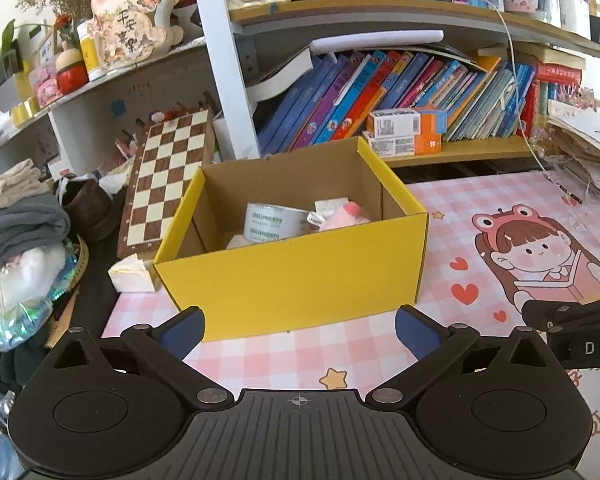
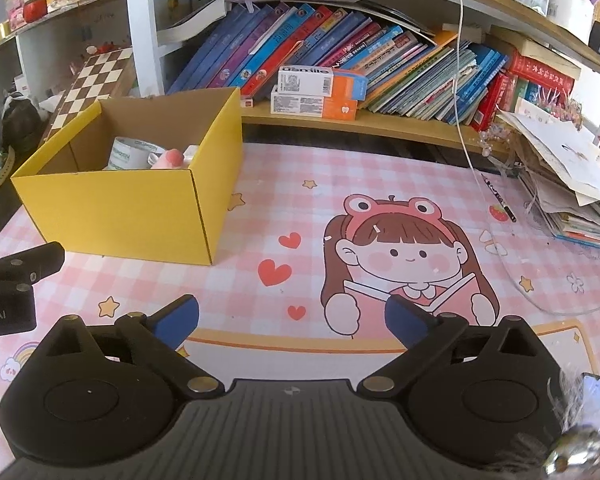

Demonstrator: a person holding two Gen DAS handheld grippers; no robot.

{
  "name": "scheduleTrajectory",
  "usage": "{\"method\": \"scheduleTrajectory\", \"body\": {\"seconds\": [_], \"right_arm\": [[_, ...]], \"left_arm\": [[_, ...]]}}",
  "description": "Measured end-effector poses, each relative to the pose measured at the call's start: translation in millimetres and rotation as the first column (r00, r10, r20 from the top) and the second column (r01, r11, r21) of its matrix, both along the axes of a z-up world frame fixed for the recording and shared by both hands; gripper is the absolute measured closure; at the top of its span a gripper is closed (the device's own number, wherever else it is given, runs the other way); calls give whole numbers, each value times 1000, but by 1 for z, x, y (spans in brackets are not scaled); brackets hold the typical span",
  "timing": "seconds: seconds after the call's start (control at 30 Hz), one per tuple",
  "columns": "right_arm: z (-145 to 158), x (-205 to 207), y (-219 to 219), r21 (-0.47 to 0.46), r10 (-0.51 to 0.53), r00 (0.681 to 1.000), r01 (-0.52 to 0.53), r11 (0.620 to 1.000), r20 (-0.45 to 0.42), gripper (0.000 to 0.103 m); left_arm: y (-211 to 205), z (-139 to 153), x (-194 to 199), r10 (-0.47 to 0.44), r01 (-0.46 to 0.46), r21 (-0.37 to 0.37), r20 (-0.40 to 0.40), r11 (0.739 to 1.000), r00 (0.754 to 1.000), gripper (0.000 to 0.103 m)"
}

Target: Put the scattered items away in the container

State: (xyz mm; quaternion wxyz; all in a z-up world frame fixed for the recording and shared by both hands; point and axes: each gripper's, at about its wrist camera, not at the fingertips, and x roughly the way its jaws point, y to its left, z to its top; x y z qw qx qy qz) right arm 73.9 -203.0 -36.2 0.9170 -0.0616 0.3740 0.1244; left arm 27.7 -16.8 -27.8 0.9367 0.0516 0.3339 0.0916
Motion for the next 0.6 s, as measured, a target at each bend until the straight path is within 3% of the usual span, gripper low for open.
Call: {"method": "scheduleTrajectory", "body": {"seconds": [0.6], "right_arm": [[-3, 4, -8, 2, 20, 1000, -20, 1000, -2, 0]], "left_arm": [[3, -3, 2, 10, -11, -18, -15, 1000, 1000, 0]]}}
